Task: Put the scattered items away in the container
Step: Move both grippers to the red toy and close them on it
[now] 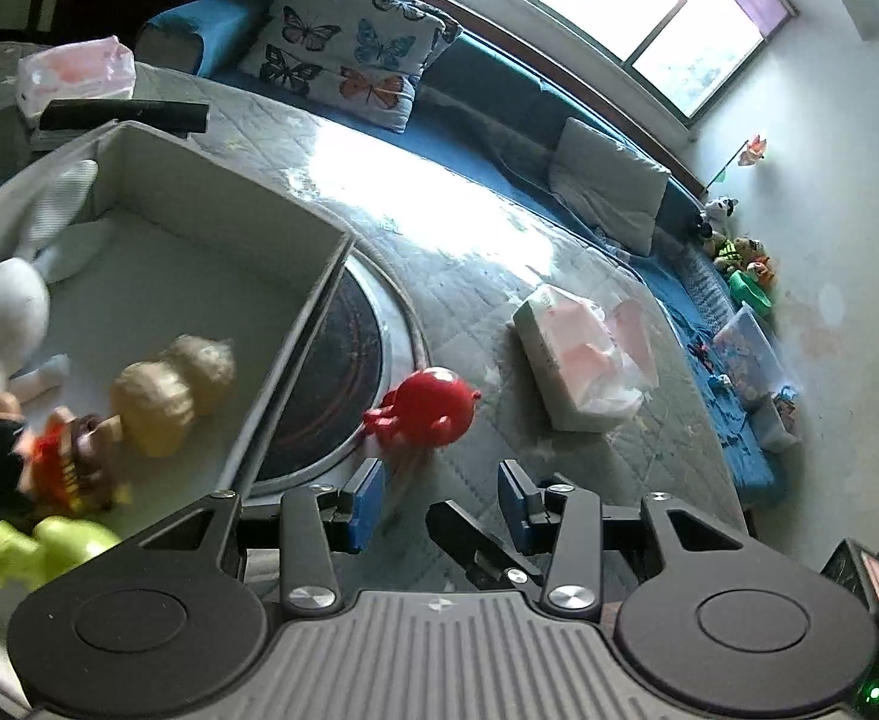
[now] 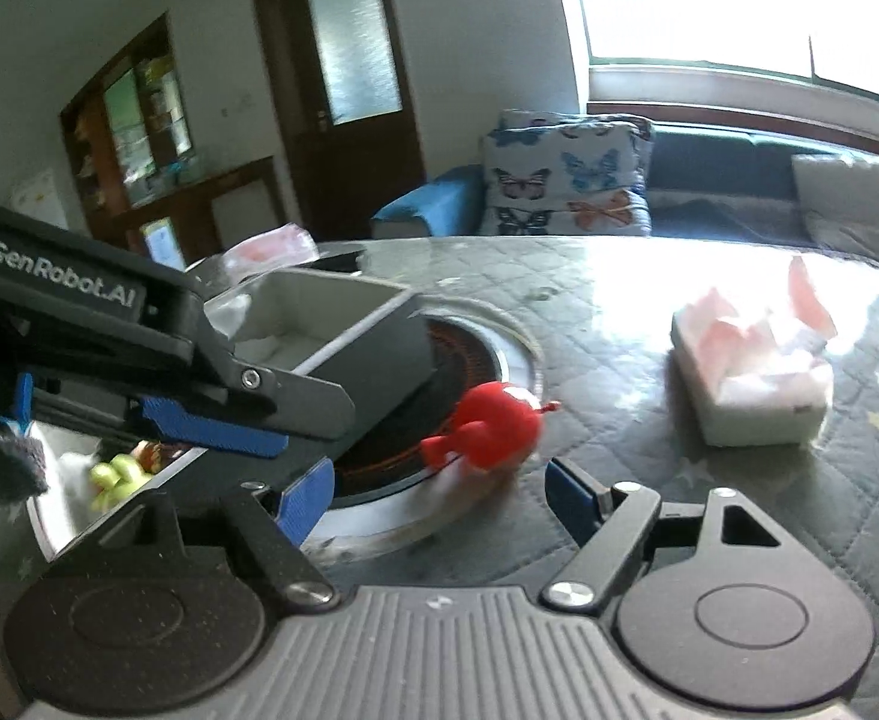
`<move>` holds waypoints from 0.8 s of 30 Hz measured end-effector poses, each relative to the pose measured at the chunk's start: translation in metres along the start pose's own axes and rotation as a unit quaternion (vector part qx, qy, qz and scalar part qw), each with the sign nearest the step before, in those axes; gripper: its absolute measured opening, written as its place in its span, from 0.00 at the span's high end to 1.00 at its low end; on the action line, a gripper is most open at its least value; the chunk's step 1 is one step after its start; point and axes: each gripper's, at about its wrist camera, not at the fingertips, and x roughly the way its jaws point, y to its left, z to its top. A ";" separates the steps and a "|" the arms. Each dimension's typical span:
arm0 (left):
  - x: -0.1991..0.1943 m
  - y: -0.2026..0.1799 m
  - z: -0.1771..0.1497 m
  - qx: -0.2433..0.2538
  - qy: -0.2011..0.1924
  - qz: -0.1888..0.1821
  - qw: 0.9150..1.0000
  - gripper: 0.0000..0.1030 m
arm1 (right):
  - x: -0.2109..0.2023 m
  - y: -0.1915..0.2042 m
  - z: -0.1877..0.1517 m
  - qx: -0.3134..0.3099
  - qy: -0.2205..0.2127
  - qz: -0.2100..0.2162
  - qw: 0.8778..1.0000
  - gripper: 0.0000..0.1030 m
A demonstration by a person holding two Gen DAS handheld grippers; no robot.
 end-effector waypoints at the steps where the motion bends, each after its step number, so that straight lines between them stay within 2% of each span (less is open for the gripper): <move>1: 0.005 -0.001 0.004 -0.003 -0.001 0.000 1.000 0.57 | 0.003 -0.005 0.000 0.010 -0.002 0.000 1.000 0.23; 13: 0.056 -0.004 0.034 -0.016 -0.005 0.023 1.000 0.57 | 0.048 -0.034 0.004 0.068 0.002 0.002 0.998 0.28; 17: 0.068 -0.001 0.038 -0.018 -0.002 0.037 0.999 0.57 | 0.061 -0.041 0.005 0.076 0.008 0.004 0.997 0.30; 24: 0.080 -0.004 0.039 -0.012 0.004 0.038 0.999 0.57 | 0.074 -0.046 0.003 0.088 0.016 0.012 0.996 0.38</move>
